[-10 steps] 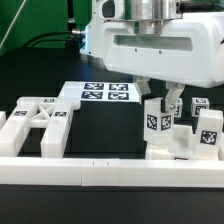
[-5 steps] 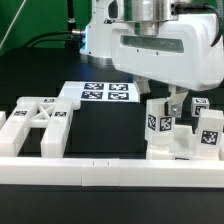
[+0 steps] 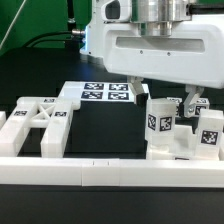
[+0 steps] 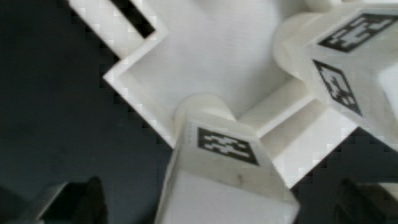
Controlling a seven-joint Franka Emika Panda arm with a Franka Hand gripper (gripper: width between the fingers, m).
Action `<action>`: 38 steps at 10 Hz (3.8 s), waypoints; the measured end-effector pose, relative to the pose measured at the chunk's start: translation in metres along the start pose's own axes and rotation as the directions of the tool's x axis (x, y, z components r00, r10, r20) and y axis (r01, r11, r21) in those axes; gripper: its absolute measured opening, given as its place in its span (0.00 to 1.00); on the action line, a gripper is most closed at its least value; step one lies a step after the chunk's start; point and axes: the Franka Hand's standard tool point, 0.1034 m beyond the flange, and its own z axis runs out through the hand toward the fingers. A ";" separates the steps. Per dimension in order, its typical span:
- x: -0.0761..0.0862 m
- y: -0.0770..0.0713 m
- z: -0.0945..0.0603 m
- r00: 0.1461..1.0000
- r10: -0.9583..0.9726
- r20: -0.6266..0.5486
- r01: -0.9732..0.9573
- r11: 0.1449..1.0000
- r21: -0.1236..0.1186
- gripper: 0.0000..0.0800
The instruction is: Assemble chair
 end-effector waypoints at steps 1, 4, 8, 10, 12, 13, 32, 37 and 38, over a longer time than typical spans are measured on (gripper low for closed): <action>0.000 0.000 0.000 0.996 -0.094 0.000 0.094 0.996 0.000 0.81; 0.000 0.001 0.000 0.898 -0.439 -0.003 0.439 0.898 -0.035 0.81; -0.002 -0.001 0.001 0.656 -0.754 0.025 0.754 0.653 -0.073 0.81; 0.000 0.001 0.001 0.646 -0.763 0.025 0.762 0.643 -0.073 0.70; -0.001 0.001 0.001 0.656 -0.754 0.025 0.754 0.653 -0.073 0.48; -0.001 0.001 0.001 0.671 -0.741 0.023 0.741 0.668 -0.073 0.36; -0.003 -0.002 0.001 0.971 -0.239 0.005 0.239 0.971 -0.001 0.81; -0.005 -0.004 0.002 0.770 -0.637 0.008 0.638 0.770 -0.009 0.81; -0.005 -0.003 0.002 0.714 -0.700 0.011 0.700 0.714 -0.013 0.81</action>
Offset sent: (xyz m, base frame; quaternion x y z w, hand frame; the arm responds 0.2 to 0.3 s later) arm 0.0019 -0.0037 0.0008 -0.0461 0.0066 -0.3358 0.9408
